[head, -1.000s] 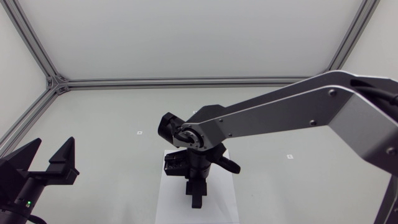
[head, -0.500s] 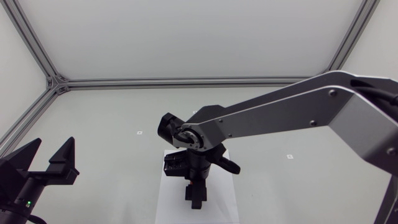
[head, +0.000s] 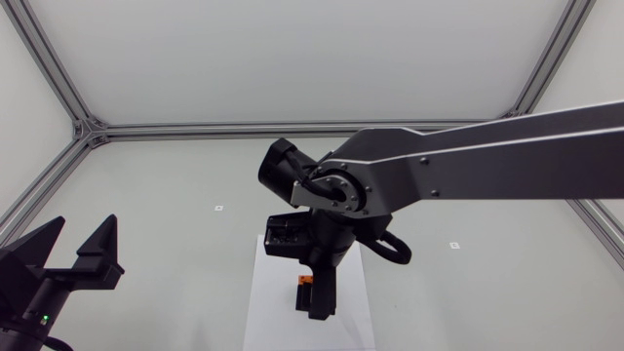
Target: Pick up the orange 2x2 brick with the right arm and stack it on top of the green 2x2 brick in the center
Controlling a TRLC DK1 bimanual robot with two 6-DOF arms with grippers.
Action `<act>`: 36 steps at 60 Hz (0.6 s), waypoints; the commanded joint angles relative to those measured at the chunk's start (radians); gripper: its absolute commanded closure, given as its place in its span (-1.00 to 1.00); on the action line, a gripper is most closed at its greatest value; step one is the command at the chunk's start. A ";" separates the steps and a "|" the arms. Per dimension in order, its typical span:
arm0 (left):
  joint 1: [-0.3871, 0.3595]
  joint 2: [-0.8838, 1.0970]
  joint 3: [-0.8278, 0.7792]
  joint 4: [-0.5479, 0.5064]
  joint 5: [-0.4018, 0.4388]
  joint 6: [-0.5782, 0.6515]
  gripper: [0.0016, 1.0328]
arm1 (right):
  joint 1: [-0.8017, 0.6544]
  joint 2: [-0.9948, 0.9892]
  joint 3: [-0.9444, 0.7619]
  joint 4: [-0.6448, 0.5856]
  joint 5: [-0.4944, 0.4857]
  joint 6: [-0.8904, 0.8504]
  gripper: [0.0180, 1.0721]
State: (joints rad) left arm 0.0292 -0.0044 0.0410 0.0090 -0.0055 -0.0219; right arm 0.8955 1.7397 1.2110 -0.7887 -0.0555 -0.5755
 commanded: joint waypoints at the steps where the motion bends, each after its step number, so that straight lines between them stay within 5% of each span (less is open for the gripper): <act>1: 0.001 -0.008 -0.041 -0.015 0.006 0.013 -0.92 | 0.000 -0.071 -0.048 -0.018 0.000 0.031 -0.91; 16: 0.001 -0.008 -0.041 -0.014 0.004 0.013 -0.92 | -0.047 -0.282 -0.146 0.006 0.005 0.082 -0.91; 36: 0.001 -0.008 -0.041 -0.015 0.006 0.013 -0.92 | -0.320 -0.525 -0.294 0.095 0.000 0.103 -0.91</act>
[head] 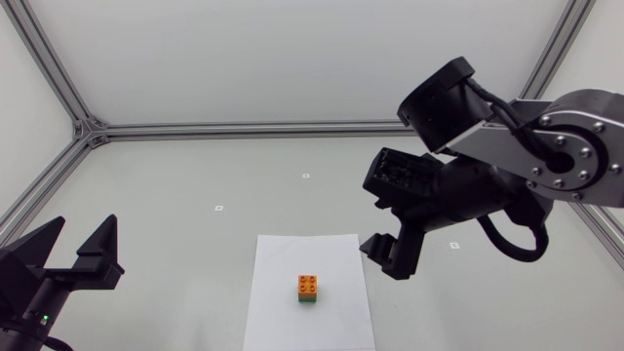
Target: Pick up the orange 2x2 brick with the right arm and stack it on top of the green 2x2 brick in the center
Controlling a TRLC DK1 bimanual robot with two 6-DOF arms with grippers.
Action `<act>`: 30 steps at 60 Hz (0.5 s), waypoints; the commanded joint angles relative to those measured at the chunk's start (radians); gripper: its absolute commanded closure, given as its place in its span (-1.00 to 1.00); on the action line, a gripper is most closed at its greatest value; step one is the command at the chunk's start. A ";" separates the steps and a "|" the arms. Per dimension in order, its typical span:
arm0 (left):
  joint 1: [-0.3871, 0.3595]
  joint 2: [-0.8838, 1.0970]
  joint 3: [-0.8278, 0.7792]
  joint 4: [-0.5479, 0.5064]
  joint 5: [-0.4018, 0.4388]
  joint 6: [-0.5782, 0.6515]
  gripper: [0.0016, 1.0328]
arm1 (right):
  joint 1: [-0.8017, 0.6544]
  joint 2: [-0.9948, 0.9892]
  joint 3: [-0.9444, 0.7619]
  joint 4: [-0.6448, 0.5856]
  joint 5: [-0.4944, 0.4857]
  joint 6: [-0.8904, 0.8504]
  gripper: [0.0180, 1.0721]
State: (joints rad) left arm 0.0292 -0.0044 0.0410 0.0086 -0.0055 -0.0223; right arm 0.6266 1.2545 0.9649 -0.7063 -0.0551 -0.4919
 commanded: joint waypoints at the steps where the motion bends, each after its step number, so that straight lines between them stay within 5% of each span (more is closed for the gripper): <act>1: 0.001 -0.008 -0.041 -0.015 0.004 0.013 -0.92 | -0.071 -0.050 -0.057 0.022 -0.003 0.016 -0.91; 30: 0.001 -0.008 -0.041 -0.015 0.004 0.013 -0.92 | -0.507 -0.345 -0.310 0.205 -0.020 -0.033 -0.91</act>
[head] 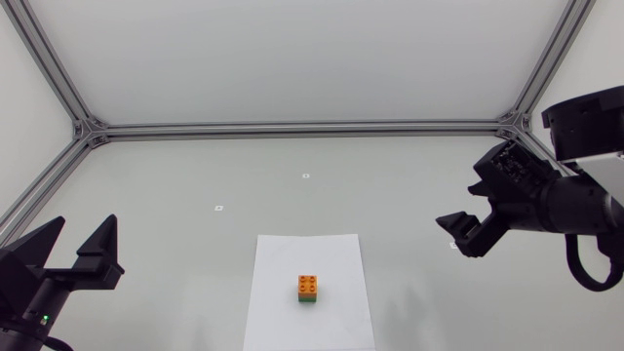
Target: Pick up the orange 2x2 brick with the right arm and stack it on top of the green 2x2 brick in the center
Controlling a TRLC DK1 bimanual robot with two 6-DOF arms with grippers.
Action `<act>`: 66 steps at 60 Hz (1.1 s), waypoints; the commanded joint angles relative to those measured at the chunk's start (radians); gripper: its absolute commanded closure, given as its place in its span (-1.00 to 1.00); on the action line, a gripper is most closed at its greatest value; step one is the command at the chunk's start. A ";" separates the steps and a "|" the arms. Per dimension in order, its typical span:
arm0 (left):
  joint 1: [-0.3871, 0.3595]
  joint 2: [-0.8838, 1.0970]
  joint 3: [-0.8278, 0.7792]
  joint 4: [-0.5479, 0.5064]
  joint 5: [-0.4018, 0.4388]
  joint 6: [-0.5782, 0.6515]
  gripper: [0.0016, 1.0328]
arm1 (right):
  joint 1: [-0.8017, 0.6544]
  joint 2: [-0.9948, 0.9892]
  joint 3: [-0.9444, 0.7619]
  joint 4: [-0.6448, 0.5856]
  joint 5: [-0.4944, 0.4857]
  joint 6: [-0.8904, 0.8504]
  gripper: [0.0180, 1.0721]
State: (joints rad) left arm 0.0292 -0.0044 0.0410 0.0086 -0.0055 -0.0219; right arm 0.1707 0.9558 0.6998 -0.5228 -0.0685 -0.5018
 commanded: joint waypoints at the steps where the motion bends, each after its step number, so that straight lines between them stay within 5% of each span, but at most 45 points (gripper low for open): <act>1: 0.001 -0.008 -0.041 -0.013 0.004 0.013 -0.92 | -0.066 -0.057 -0.054 0.027 -0.007 -0.024 -0.91; 27: 0.001 -0.008 -0.041 -0.013 0.004 0.013 -0.92 | -0.192 -0.454 -0.304 0.167 0.108 0.048 -0.91; 66: 0.001 -0.008 -0.041 -0.015 0.004 0.013 -0.92 | -0.176 -0.825 -0.596 0.429 0.079 0.383 -0.91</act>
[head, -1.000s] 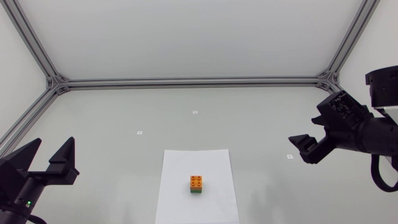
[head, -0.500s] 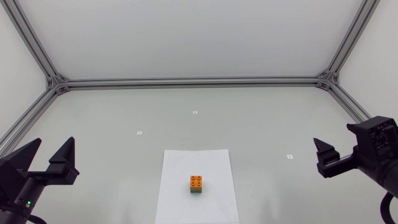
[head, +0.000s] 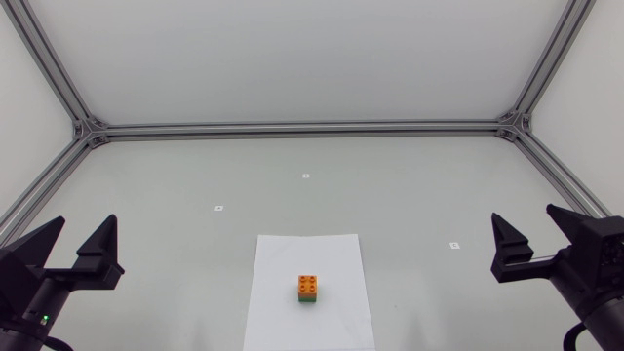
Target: Pick up the orange 2x2 brick with the right arm and stack it on top of the green 2x2 brick in the center
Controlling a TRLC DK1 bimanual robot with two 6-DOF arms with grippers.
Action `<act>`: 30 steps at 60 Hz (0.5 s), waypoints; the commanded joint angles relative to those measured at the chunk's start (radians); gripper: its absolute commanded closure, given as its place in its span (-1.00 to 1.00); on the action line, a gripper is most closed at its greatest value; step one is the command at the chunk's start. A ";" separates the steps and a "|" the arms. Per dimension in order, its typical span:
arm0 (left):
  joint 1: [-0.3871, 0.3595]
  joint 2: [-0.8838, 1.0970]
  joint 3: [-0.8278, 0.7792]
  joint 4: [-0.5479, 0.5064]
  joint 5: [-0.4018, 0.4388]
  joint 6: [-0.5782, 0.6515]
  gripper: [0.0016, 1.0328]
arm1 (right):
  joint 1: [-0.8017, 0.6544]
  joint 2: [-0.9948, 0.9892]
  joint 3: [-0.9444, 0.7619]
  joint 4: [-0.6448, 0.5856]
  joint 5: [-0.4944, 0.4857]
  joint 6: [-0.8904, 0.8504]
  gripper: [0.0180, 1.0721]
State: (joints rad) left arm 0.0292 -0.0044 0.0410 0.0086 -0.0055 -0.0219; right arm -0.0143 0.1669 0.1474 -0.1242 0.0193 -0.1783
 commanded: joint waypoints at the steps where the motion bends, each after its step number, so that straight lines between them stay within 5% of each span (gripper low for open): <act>1: 0.001 -0.008 -0.041 -0.015 0.004 0.013 -0.92 | 0.009 -0.045 -0.051 0.037 -0.009 0.068 -0.91; 30: 0.001 -0.008 -0.041 -0.015 0.004 0.013 -0.92 | 0.014 -0.167 -0.147 0.124 -0.019 0.178 -0.91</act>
State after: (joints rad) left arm 0.0292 -0.0044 0.0410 0.0090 -0.0055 -0.0219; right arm -0.0074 0.0055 0.0238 -0.0177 0.0013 -0.0257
